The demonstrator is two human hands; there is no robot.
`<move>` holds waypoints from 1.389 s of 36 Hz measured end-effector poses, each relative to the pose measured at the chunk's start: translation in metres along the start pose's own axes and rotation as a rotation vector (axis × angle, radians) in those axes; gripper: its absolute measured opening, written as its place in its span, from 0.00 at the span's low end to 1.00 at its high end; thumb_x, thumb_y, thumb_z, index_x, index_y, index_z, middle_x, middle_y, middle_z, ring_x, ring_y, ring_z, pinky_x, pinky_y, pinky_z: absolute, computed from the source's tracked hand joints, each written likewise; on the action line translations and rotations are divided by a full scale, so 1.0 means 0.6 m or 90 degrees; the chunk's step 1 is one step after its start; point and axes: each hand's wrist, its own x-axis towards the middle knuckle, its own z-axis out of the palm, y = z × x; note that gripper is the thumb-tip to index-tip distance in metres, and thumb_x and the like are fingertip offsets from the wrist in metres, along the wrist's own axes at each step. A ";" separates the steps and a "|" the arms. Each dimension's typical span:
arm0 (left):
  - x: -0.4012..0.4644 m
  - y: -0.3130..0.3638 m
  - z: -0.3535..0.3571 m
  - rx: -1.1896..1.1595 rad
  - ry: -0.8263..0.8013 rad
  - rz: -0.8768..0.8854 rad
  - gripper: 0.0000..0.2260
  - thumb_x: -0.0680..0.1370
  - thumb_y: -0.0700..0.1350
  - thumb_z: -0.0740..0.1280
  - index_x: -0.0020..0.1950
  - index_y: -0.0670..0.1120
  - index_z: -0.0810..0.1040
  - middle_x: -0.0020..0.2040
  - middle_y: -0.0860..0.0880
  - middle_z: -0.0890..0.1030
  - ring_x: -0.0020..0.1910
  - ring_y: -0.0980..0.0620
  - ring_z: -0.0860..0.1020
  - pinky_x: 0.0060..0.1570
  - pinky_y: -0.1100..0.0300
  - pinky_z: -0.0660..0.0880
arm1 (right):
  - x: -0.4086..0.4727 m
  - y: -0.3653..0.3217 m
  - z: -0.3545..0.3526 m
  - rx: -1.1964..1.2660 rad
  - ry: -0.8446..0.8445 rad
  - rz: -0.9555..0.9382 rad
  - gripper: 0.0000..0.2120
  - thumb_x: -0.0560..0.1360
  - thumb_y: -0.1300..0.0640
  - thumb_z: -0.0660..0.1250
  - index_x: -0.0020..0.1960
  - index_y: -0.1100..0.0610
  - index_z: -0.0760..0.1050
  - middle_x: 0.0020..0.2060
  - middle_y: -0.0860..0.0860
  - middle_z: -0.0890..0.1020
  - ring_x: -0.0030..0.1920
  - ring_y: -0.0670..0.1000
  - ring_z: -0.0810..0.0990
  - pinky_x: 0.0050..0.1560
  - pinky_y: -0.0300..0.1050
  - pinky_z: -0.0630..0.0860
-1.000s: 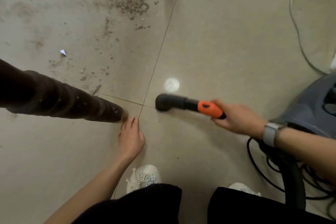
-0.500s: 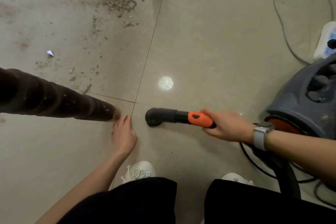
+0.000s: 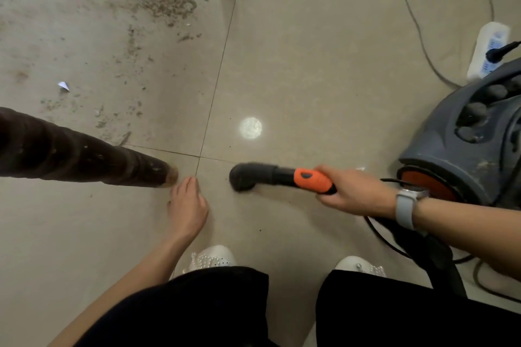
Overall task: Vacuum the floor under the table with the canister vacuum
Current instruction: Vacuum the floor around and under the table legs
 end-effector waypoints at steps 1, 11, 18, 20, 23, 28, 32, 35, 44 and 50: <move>-0.002 0.005 0.001 0.011 -0.004 0.013 0.20 0.80 0.40 0.58 0.73 0.41 0.65 0.72 0.44 0.68 0.71 0.44 0.64 0.68 0.47 0.64 | 0.000 0.009 -0.005 0.006 0.035 0.020 0.18 0.73 0.49 0.65 0.62 0.48 0.68 0.50 0.54 0.82 0.51 0.59 0.80 0.47 0.48 0.75; -0.011 0.038 0.007 0.195 -0.093 0.159 0.27 0.80 0.46 0.59 0.77 0.50 0.55 0.77 0.43 0.55 0.74 0.41 0.55 0.68 0.46 0.61 | -0.039 0.031 0.009 0.046 0.015 0.053 0.17 0.74 0.51 0.66 0.61 0.49 0.69 0.45 0.52 0.81 0.39 0.53 0.77 0.39 0.43 0.69; -0.022 0.034 0.014 0.258 -0.105 0.229 0.27 0.80 0.50 0.58 0.78 0.54 0.53 0.78 0.43 0.53 0.76 0.41 0.52 0.69 0.45 0.59 | -0.030 0.026 -0.001 0.083 0.044 0.085 0.16 0.73 0.50 0.66 0.59 0.49 0.68 0.41 0.52 0.81 0.35 0.53 0.80 0.37 0.42 0.72; -0.017 0.025 0.008 0.245 -0.094 0.240 0.28 0.79 0.47 0.60 0.78 0.50 0.56 0.77 0.44 0.56 0.75 0.42 0.54 0.68 0.45 0.62 | -0.035 0.016 0.011 0.068 0.018 0.059 0.16 0.73 0.50 0.65 0.60 0.48 0.68 0.40 0.51 0.81 0.32 0.51 0.79 0.36 0.42 0.73; -0.011 0.010 0.003 0.221 -0.069 0.248 0.28 0.76 0.44 0.65 0.75 0.46 0.62 0.75 0.44 0.63 0.72 0.42 0.61 0.63 0.43 0.68 | -0.028 0.005 0.018 0.014 0.003 0.016 0.18 0.73 0.49 0.65 0.61 0.48 0.67 0.46 0.52 0.82 0.45 0.57 0.80 0.45 0.48 0.76; -0.008 0.014 0.003 0.217 -0.080 0.240 0.27 0.78 0.45 0.62 0.76 0.52 0.60 0.76 0.45 0.60 0.74 0.43 0.58 0.66 0.44 0.64 | 0.003 0.005 -0.020 0.030 0.048 0.049 0.17 0.73 0.50 0.66 0.61 0.50 0.69 0.46 0.54 0.82 0.41 0.58 0.80 0.44 0.48 0.76; -0.013 0.008 0.005 0.217 -0.080 0.251 0.27 0.77 0.44 0.62 0.75 0.53 0.62 0.77 0.45 0.59 0.75 0.42 0.57 0.66 0.44 0.63 | 0.013 0.006 -0.029 0.105 0.063 0.095 0.13 0.73 0.51 0.66 0.57 0.51 0.69 0.37 0.51 0.81 0.23 0.49 0.78 0.30 0.42 0.76; -0.012 0.004 0.005 0.217 -0.084 0.255 0.27 0.77 0.44 0.62 0.76 0.52 0.61 0.77 0.46 0.58 0.76 0.43 0.55 0.68 0.45 0.62 | 0.014 0.006 -0.024 0.121 0.060 0.105 0.14 0.74 0.51 0.66 0.58 0.51 0.69 0.37 0.50 0.80 0.22 0.48 0.77 0.24 0.36 0.73; -0.001 -0.001 0.004 0.243 -0.078 0.278 0.26 0.78 0.44 0.62 0.75 0.52 0.62 0.76 0.45 0.60 0.74 0.42 0.60 0.64 0.45 0.66 | 0.011 0.002 -0.030 0.126 0.054 0.101 0.14 0.74 0.52 0.66 0.58 0.50 0.68 0.37 0.50 0.79 0.25 0.51 0.80 0.27 0.41 0.77; 0.004 0.011 0.001 0.252 -0.097 0.256 0.27 0.80 0.48 0.57 0.78 0.55 0.53 0.78 0.47 0.54 0.75 0.44 0.54 0.68 0.47 0.62 | 0.005 -0.006 -0.007 0.069 0.045 0.072 0.17 0.73 0.50 0.65 0.60 0.50 0.67 0.38 0.50 0.80 0.28 0.50 0.77 0.38 0.47 0.78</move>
